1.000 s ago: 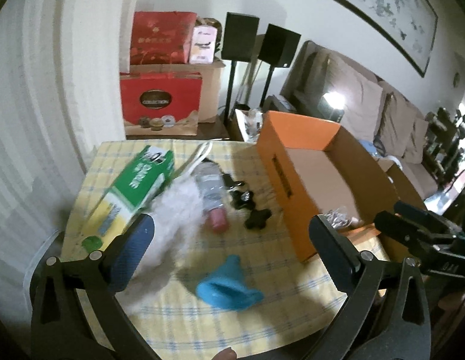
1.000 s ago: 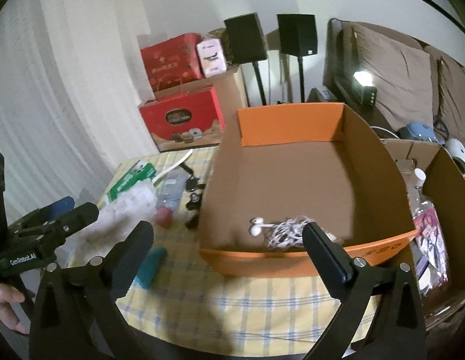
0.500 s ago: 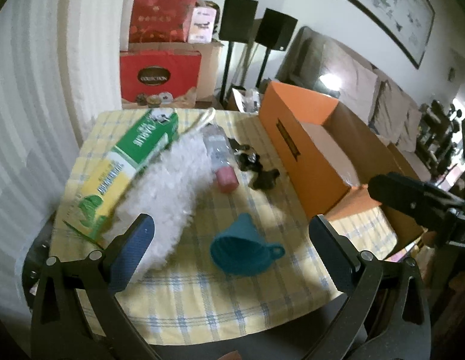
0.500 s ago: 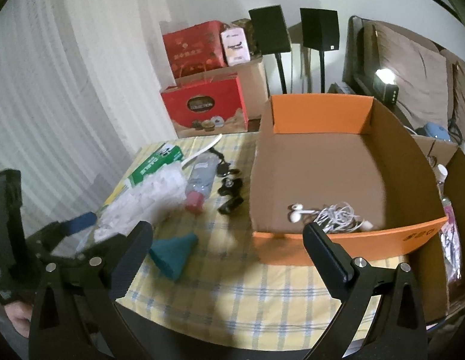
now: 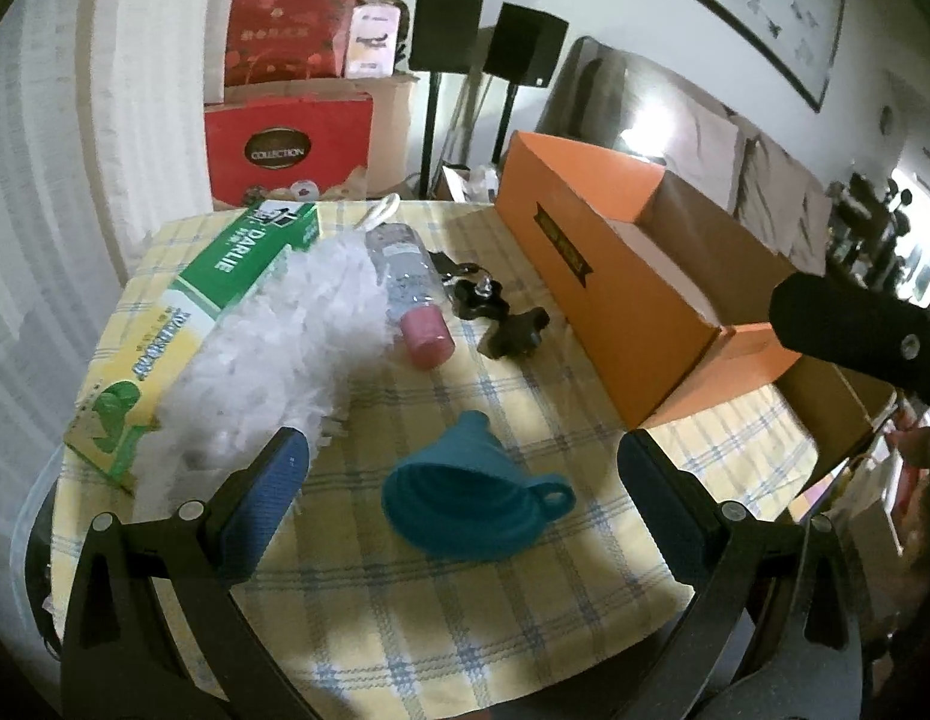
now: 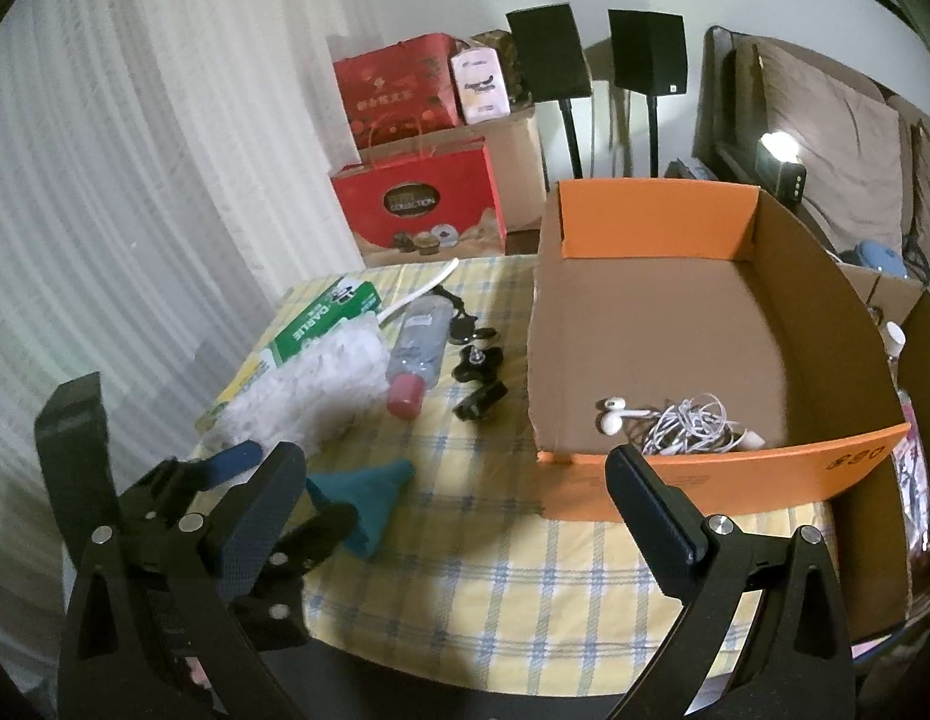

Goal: Organize objects
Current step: 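Move the left gripper back to the blue funnel on the table, then close the left gripper on the blue funnel rim and lift it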

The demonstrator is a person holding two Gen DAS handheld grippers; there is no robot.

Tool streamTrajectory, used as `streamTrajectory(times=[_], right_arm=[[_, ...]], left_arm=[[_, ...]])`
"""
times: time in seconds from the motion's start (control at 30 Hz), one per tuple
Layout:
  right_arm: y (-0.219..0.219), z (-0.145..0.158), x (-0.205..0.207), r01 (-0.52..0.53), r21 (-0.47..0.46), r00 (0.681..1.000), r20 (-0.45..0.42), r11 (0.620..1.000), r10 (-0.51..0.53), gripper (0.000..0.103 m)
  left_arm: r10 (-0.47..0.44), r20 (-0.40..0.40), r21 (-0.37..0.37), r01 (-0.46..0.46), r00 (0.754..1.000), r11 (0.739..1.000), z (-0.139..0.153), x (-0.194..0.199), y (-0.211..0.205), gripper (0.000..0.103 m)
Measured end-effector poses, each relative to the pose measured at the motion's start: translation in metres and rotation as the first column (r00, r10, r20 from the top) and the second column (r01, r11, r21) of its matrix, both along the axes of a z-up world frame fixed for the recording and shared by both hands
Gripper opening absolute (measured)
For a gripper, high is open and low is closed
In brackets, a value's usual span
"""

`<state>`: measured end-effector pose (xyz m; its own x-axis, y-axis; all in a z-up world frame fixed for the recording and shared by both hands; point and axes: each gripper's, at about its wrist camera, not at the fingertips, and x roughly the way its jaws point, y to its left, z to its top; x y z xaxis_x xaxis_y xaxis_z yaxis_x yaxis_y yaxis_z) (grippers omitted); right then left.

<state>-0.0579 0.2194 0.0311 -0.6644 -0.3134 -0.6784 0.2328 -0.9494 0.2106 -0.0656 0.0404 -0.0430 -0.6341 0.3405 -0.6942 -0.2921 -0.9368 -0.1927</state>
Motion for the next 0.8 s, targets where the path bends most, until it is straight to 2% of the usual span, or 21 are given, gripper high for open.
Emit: streamTrajectory(times=[0.3, 0.37, 0.43, 0.5, 0.6, 0.7, 0.8], right_arm=[[0.001, -0.004, -0.002, 0.008, -0.010, 1.000, 0.014, 1.000, -0.008, 0.102], [0.002, -0.004, -0.002, 0.010, -0.010, 1.000, 0.017, 1.000, -0.010, 0.102], [0.002, -0.004, -0.003, 0.011, -0.010, 1.000, 0.019, 1.000, -0.011, 0.102], [0.002, -0.005, -0.003, 0.010, -0.009, 1.000, 0.020, 1.000, -0.009, 0.102], [0.002, -0.004, -0.003, 0.005, -0.009, 1.000, 0.019, 1.000, -0.005, 0.102], [0.000, -0.006, -0.003, -0.003, -0.006, 1.000, 0.018, 1.000, 0.003, 0.102], [-0.004, -0.008, -0.001, -0.015, -0.002, 1.000, 0.020, 1.000, 0.015, 0.102]], left_arm=[[-0.008, 0.016, -0.025, 0.008, 1.000, 1.000, -0.017, -0.008, 0.007, 0.102], [-0.009, 0.017, -0.025, 0.009, 1.000, 1.000, -0.020, -0.009, 0.007, 0.099], [-0.011, 0.026, -0.026, 0.012, 1.000, 1.000, -0.023, -0.011, 0.007, 0.088], [-0.025, 0.038, -0.012, 0.025, 0.999, 1.000, -0.025, -0.013, 0.007, 0.084], [-0.051, 0.047, 0.018, 0.051, 0.998, 0.999, -0.025, -0.012, 0.008, 0.071], [-0.057, 0.035, 0.000, 0.057, 0.998, 0.998, -0.023, -0.009, 0.011, 0.069], [-0.054, 0.034, 0.013, 0.054, 0.998, 0.998, -0.022, -0.008, 0.007, 0.066]])
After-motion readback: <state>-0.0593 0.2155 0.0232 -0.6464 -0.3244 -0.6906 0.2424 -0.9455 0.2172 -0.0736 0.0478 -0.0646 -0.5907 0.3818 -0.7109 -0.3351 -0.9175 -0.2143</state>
